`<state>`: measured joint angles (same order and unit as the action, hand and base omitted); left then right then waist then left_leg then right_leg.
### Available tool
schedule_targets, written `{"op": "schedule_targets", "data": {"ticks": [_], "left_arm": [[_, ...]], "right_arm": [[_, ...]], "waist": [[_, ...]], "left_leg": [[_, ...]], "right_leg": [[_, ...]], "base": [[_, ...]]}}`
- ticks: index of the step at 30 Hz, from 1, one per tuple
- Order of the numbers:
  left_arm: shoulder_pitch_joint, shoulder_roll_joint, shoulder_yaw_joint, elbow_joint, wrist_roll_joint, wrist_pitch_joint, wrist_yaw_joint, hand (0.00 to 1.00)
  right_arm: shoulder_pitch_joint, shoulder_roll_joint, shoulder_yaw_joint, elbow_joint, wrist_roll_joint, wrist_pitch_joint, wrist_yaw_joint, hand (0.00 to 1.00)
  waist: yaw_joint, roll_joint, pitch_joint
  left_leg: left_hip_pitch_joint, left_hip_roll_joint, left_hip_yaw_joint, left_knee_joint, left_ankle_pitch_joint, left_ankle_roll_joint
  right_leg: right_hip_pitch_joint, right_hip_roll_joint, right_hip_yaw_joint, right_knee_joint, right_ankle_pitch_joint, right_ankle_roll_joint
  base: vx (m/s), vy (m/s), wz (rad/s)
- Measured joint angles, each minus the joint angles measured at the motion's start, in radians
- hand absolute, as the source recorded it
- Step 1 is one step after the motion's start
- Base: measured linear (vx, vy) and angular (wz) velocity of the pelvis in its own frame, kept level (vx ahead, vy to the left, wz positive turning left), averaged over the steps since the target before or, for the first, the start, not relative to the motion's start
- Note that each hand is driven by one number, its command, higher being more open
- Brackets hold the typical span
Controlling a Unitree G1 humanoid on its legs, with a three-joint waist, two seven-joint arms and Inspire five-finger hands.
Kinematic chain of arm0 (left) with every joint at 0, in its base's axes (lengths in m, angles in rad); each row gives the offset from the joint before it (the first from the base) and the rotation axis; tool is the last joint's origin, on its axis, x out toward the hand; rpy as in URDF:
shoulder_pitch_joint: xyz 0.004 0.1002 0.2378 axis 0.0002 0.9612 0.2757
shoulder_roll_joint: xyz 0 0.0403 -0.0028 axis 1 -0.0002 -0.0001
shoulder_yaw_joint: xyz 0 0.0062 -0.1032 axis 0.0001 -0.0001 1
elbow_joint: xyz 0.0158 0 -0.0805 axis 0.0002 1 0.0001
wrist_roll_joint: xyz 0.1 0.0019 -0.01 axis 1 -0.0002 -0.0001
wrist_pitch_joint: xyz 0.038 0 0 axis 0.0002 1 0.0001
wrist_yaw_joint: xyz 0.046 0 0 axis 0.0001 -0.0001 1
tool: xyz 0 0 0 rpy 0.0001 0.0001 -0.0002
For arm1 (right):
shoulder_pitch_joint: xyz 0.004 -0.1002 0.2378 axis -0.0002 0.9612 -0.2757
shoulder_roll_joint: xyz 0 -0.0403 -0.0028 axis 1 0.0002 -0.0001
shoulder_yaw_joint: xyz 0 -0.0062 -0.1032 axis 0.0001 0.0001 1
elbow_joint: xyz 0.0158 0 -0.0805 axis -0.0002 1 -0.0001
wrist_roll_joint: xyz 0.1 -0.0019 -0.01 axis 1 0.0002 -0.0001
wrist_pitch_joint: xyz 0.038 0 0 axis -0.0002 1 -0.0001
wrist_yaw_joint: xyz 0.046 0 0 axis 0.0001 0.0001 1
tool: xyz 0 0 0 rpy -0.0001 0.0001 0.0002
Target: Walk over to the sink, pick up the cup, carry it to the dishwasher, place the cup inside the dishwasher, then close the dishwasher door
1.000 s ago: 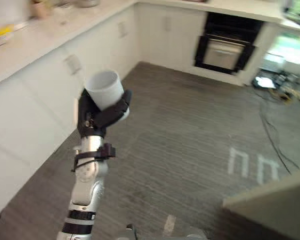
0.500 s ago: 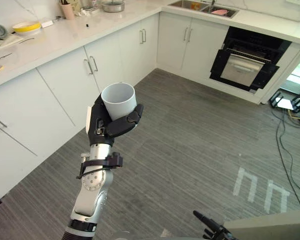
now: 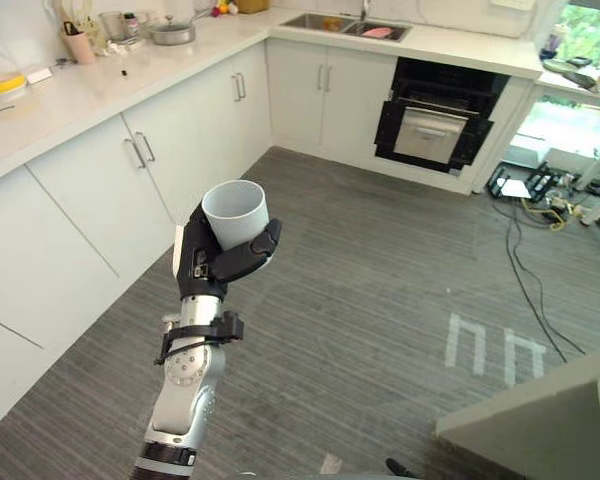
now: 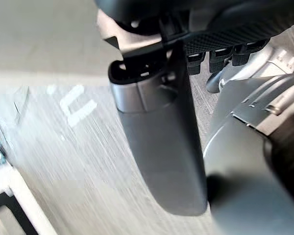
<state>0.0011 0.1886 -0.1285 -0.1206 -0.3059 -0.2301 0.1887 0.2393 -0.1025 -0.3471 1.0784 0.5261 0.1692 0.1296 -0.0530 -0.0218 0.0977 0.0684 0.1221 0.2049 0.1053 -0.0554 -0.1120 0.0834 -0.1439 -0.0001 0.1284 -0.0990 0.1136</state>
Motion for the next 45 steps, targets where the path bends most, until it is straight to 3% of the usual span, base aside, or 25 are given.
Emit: {"op": "schedule_targets", "data": {"ticks": [3,4,10,14,16,17,18,19,21,23,24,26,27,28,30,31,32,33,37,38,39,40,41,44,45], "left_arm": [[0.000,0.000,-0.005,0.013,-0.016,0.000,0.000,0.00],[-0.050,0.052,-0.058,0.175,-0.020,-0.013,0.006,0.00],[-0.049,0.046,-0.057,0.175,-0.023,-0.013,0.001,0.00],[-0.013,-0.025,-0.002,0.158,-0.059,-0.013,-0.008,0.00],[0.003,-0.051,0.020,0.157,-0.116,-0.012,-0.034,0.00],[0.006,-0.066,0.012,0.152,-0.153,-0.008,-0.060,0.00],[0.000,-0.071,0.014,0.138,-0.171,-0.012,-0.090,0.00],[0.008,-0.069,0.015,0.131,-0.196,-0.017,-0.121,0.00],[0.033,-0.083,0.006,0.132,-0.226,-0.012,-0.134,0.00],[0.041,-0.075,-0.001,0.131,-0.233,-0.009,-0.147,0.00],[0.036,-0.075,0.001,0.131,-0.234,-0.018,-0.146,0.00],[0.017,-0.068,-0.001,0.133,-0.229,-0.018,-0.135,0.00],[-0.022,-0.067,-0.020,0.134,-0.220,-0.018,-0.125,0.00],[-0.029,-0.065,-0.025,0.134,-0.217,-0.017,-0.123,0.00],[-0.075,-0.051,-0.034,0.132,-0.202,0.006,-0.109,0.00],[-0.077,-0.054,-0.033,0.132,-0.202,0.015,-0.102,0.00],[-0.076,-0.065,-0.036,0.132,-0.202,0.040,-0.101,0.00],[-0.073,-0.075,-0.039,0.132,-0.202,0.054,-0.104,0.00],[-0.032,-0.090,-0.062,0.128,-0.202,0.055,-0.113,0.00],[-0.010,-0.098,-0.071,0.124,-0.202,0.055,-0.114,0.00],[0.020,-0.118,-0.075,0.124,-0.195,0.055,-0.116,0.00],[0.033,-0.125,-0.072,0.123,-0.185,0.055,-0.116,0.00],[0.056,-0.135,-0.066,0.123,-0.183,0.055,-0.116,0.00],[0.073,-0.131,-0.054,0.113,-0.182,0.055,-0.131,0.00],[0.077,-0.127,-0.044,0.111,-0.182,0.055,-0.137,0.00]], "right_arm": [[0.008,0.002,-0.001,0.000,0.002,-0.009,-0.014,1.00],[0.026,0.025,-0.076,0.003,0.033,-0.005,-0.036,1.00],[0.026,0.026,-0.077,0.007,0.033,-0.005,-0.031,1.00],[0.006,0.017,-0.079,0.037,0.033,-0.008,0.013,1.00],[-0.020,0.016,-0.078,0.052,0.033,-0.009,0.044,1.00],[-0.036,0.002,-0.077,0.055,0.036,-0.007,0.065,1.00],[-0.062,0.002,-0.073,0.056,0.044,-0.007,0.082,1.00],[-0.066,0.013,-0.070,0.051,0.083,-0.009,0.103,1.00],[-0.064,0.001,-0.061,0.042,0.107,-0.024,0.112,1.00],[-0.073,-0.001,-0.042,0.037,0.116,-0.044,0.113,1.00],[-0.073,0.015,-0.042,0.025,0.122,-0.066,0.119,1.00],[-0.061,0.031,-0.040,0.001,0.129,-0.076,0.120,1.00],[-0.043,0.043,-0.040,-0.004,0.152,-0.076,0.117,1.00],[-0.040,0.045,-0.041,-0.004,0.154,-0.077,0.115,1.00],[-0.024,0.048,-0.042,-0.005,0.148,-0.093,0.101,1.00],[-0.021,0.042,-0.043,-0.004,0.146,-0.100,0.098,1.00],[-0.014,0.028,-0.061,-0.006,0.137,-0.115,0.091,1.00],[-0.014,0.027,-0.082,-0.012,0.134,-0.128,0.081,1.00],[0.009,0.067,-0.077,-0.105,0.135,-0.172,0.060,1.00],[0.012,0.069,-0.072,-0.129,0.137,-0.179,0.055,1.00],[0.016,0.067,-0.057,-0.159,0.138,-0.189,0.046,1.00],[0.016,0.067,-0.054,-0.165,0.138,-0.193,0.045,1.00],[0.017,0.065,-0.037,-0.173,0.135,-0.206,0.042,1.00],[0.018,0.046,0.019,-0.231,0.114,-0.277,0.039,1.00],[0.001,0.029,0.045,-0.240,0.114,-0.291,0.037,1.00]], "waist": [[-0.017,0.001,-0.015],[-0.057,0.028,-0.033],[-0.054,0.021,-0.029],[-0.040,0.025,-0.026],[-0.031,0.006,-0.008],[-0.023,0.025,-0.005],[-0.015,0.002,0.023],[-0.014,-0.038,0.052],[-0.014,-0.041,0.063],[-0.018,-0.034,0.067],[-0.018,-0.018,0.072],[-0.022,-0.010,0.067],[-0.028,-0.005,0.070],[-0.029,-0.005,0.070],[-0.038,-0.014,0.068],[-0.047,-0.009,0.069],[-0.050,0.029,0.083],[-0.047,0.065,0.081],[-0.041,0.079,0.067],[-0.039,0.083,0.066],[-0.039,0.098,0.062],[-0.034,0.102,0.060],[-0.023,0.108,0.057],[0.004,0.101,0.060],[0.012,0.092,0.066]], "left_leg": [[0.013,-0.003,0.035,-0.013,0.002,0.003],[0.072,-0.004,0.083,-0.081,0.036,0.005],[0.044,-0.003,0.074,-0.051,0.025,0.009],[-0.024,0.016,0.069,0.065,-0.044,0.016],[-0.068,0.012,0.075,0.182,-0.108,0.023],[-0.093,-0.015,0.097,0.237,-0.149,0.064],[-0.087,-0.018,0.124,0.268,-0.198,0.092],[-0.074,-0.041,0.114,0.345,-0.253,0.102],[-0.056,-0.044,0.111,0.402,-0.305,0.096],[-0.005,-0.048,0.105,0.377,-0.314,0.110],[0.038,-0.037,0.105,0.330,-0.307,0.106],[0.065,-0.019,0.099,0.273,-0.295,0.099],[0.085,-0.015,0.080,0.215,-0.283,0.093],[0.090,-0.015,0.078,0.203,-0.279,0.089],[0.150,-0.035,0.060,0.155,-0.277,0.029],[0.175,-0.034,0.051,0.155,-0.287,0.009],[0.224,-0.016,0.048,0.144,-0.301,-0.008],[0.250,0.009,0.045,0.147,-0.293,-0.011],[0.230,0.051,-0.016,0.333,-0.249,0.019],[0.185,0.072,-0.021,0.451,-0.214,0.027],[0.074,0.124,-0.067,0.686,-0.067,0.006],[0.037,0.147,-0.078,0.758,0.032,-0.003],[0.006,0.183,-0.078,0.827,0.210,0.011],[-0.185,0.208,-0.068,1.082,0.043,0.124],[-0.235,0.194,-0.039,1.069,-0.026,0.128]], "right_leg": [[-0.010,-0.001,0.033,-0.008,0.006,0.006],[0.013,0.004,0.048,-0.075,0.061,0.020],[0.007,0.008,0.037,-0.075,0.061,0.019],[-0.045,0.017,0.037,-0.002,0.028,0.002],[-0.117,0.008,0.058,0.137,-0.039,-0.038],[-0.131,-0.006,0.039,0.203,-0.066,-0.045],[-0.217,-0.053,-0.043,0.491,-0.133,-0.072],[-0.272,-0.122,-0.131,0.789,-0.122,-0.129],[-0.290,-0.181,-0.178,0.892,-0.063,-0.165],[-0.340,-0.195,-0.162,0.989,0.084,-0.173],[-0.375,-0.161,-0.166,0.985,-0.022,-0.118],[-0.392,-0.092,-0.196,0.793,-0.091,-0.093],[-0.394,-0.040,-0.226,0.506,-0.073,-0.070],[-0.394,-0.031,-0.229,0.439,-0.058,-0.063],[-0.362,-0.013,-0.239,0.026,0.126,-0.041],[-0.349,-0.014,-0.235,0.032,0.195,-0.052],[-0.333,0.003,-0.234,0.084,0.244,-0.082],[-0.348,0.022,-0.220,0.174,0.194,-0.131],[-0.356,0.024,-0.228,0.386,-0.003,-0.125],[-0.338,0.031,-0.237,0.396,-0.039,-0.135],[-0.286,0.062,-0.249,0.371,-0.071,-0.140],[-0.256,0.084,-0.248,0.349,-0.077,-0.145],[-0.197,0.124,-0.235,0.291,-0.079,-0.151],[-0.050,0.171,-0.193,0.177,-0.099,-0.184],[-0.012,0.169,-0.169,0.151,-0.106,-0.181]], "base": [[-0.12,0.030,-0.29],[-0.03,0.012,-0.14],[0.00,-0.001,0.05],[-0.02,-0.010,-0.01],[-0.03,0.036,-0.12],[0.01,0.092,-0.10],[-0.01,0.073,0.03],[0.02,0.017,0.07],[0.07,0.048,0.06],[0.18,0.058,-0.02],[0.17,0.001,-0.09],[0.19,-0.051,0.11],[0.18,-0.076,0.35],[0.28,-0.124,0.43],[0.42,-0.190,0.34],[0.53,-0.215,0.30],[0.46,-0.170,0.21],[0.45,-0.172,0.12],[0.40,-0.237,0.14],[0.36,-0.209,0.07],[0.37,-0.189,-0.01],[0.41,-0.143,-0.22],[0.48,-0.079,-0.49],[0.54,-0.058,-0.43],[0.52,-0.030,-0.76]]}}
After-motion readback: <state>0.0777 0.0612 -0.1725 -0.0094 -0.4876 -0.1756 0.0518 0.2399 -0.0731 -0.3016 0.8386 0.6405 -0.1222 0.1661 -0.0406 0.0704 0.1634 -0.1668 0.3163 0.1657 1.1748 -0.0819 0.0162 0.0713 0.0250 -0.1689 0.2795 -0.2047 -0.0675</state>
